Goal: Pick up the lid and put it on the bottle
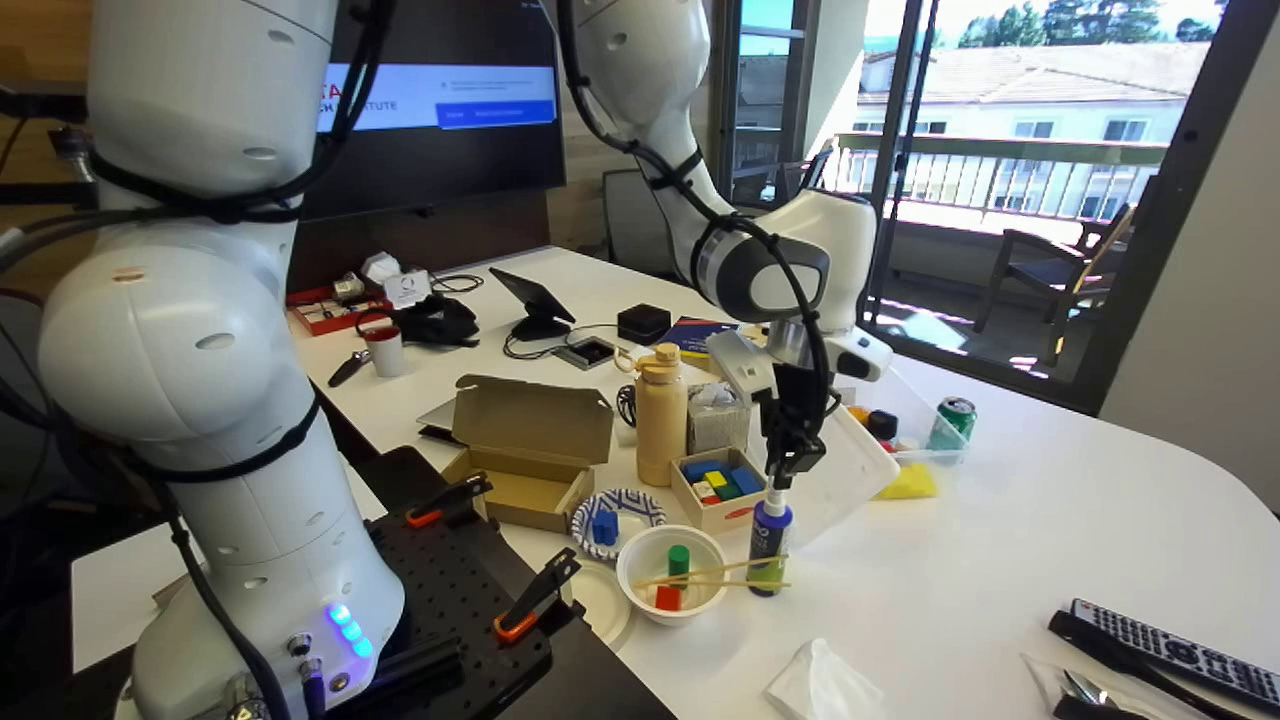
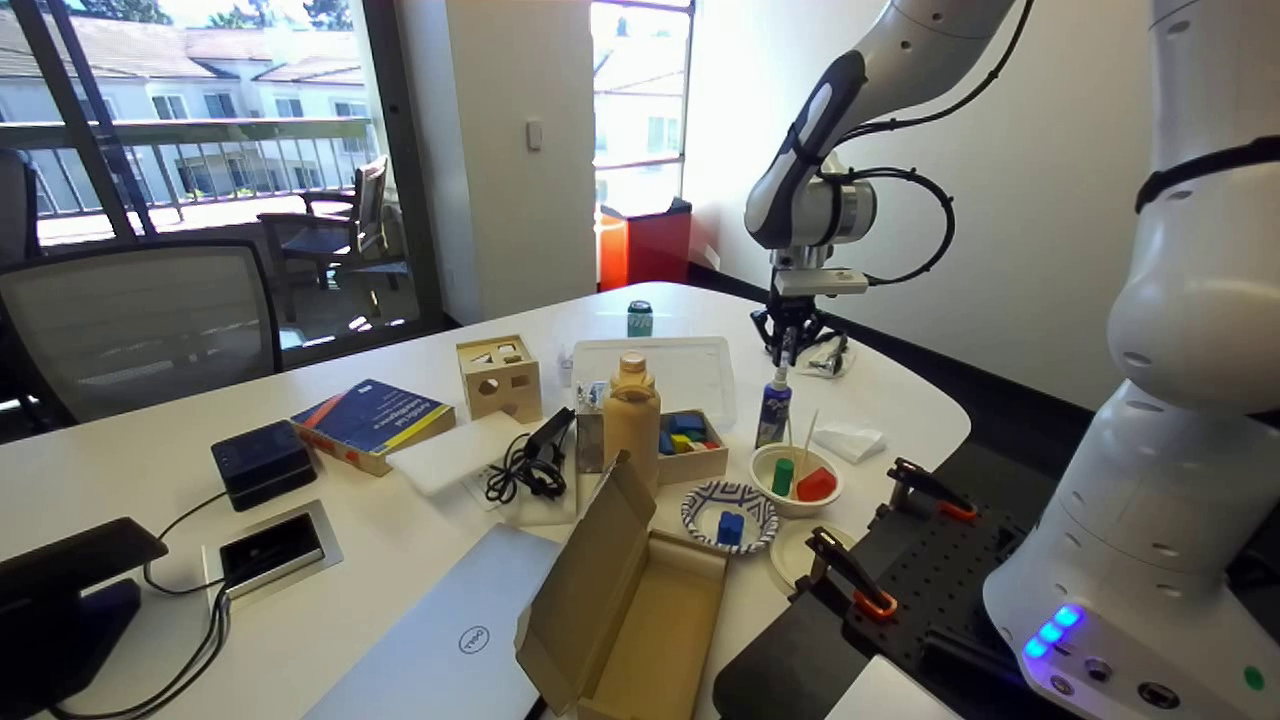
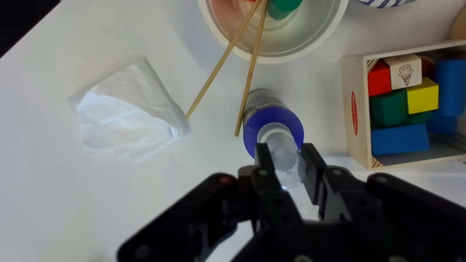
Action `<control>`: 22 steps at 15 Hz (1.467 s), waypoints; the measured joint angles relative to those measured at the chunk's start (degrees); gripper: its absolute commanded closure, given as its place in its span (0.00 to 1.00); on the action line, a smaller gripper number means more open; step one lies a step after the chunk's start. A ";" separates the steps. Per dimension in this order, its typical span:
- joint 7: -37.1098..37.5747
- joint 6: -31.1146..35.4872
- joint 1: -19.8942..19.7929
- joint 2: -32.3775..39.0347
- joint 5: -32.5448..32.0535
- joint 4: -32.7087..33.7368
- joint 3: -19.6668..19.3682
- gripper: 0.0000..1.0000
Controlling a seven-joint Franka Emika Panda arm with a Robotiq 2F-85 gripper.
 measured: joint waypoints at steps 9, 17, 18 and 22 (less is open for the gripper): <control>-0.05 0.46 0.13 1.35 -0.02 0.80 0.33 0.94; -0.07 0.10 0.02 1.40 -0.02 0.84 0.33 0.50; -0.07 0.10 0.02 1.97 -0.01 0.78 0.34 0.49; -0.06 0.86 0.02 6.77 0.04 1.03 0.46 0.20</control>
